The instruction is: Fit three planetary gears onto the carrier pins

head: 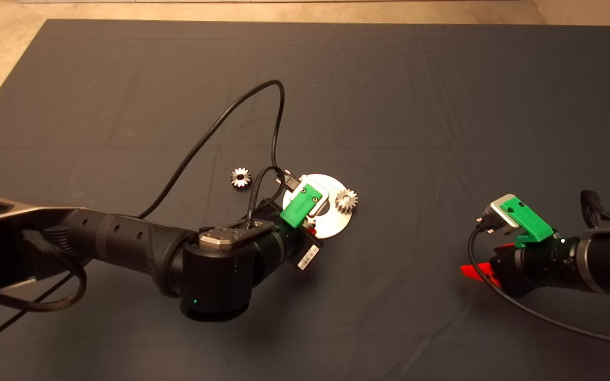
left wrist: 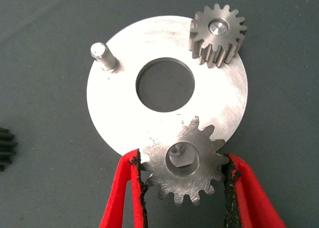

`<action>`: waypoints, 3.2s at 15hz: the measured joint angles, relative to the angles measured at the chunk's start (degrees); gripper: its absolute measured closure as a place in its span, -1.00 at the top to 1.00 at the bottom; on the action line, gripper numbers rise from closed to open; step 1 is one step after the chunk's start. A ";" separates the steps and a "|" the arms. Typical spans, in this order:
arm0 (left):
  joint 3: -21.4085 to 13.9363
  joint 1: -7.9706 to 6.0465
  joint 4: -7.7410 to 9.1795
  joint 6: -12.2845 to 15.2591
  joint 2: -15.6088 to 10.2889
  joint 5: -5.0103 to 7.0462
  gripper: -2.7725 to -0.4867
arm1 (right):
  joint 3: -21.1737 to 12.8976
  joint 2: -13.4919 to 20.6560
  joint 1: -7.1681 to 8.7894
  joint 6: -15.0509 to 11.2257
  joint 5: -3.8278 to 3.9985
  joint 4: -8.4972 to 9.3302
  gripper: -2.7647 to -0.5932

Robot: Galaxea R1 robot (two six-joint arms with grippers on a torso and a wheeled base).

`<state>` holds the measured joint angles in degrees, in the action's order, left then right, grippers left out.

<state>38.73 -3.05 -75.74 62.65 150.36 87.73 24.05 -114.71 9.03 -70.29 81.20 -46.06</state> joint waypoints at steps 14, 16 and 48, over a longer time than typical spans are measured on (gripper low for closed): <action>2.08 1.18 -1.66 -0.61 0.41 -0.06 -0.88 | -0.05 0.11 0.02 0.00 0.02 0.00 0.22; 2.17 1.31 -2.07 -0.63 0.44 -0.11 -0.88 | -0.05 0.11 0.01 0.00 0.02 0.00 0.22; 3.54 2.26 -3.19 -2.10 0.57 -0.43 -0.87 | -0.10 0.13 0.00 0.00 0.17 -0.02 0.22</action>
<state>42.27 -0.79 -78.93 60.55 150.93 87.30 23.95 -114.58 9.03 -70.29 81.37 -46.08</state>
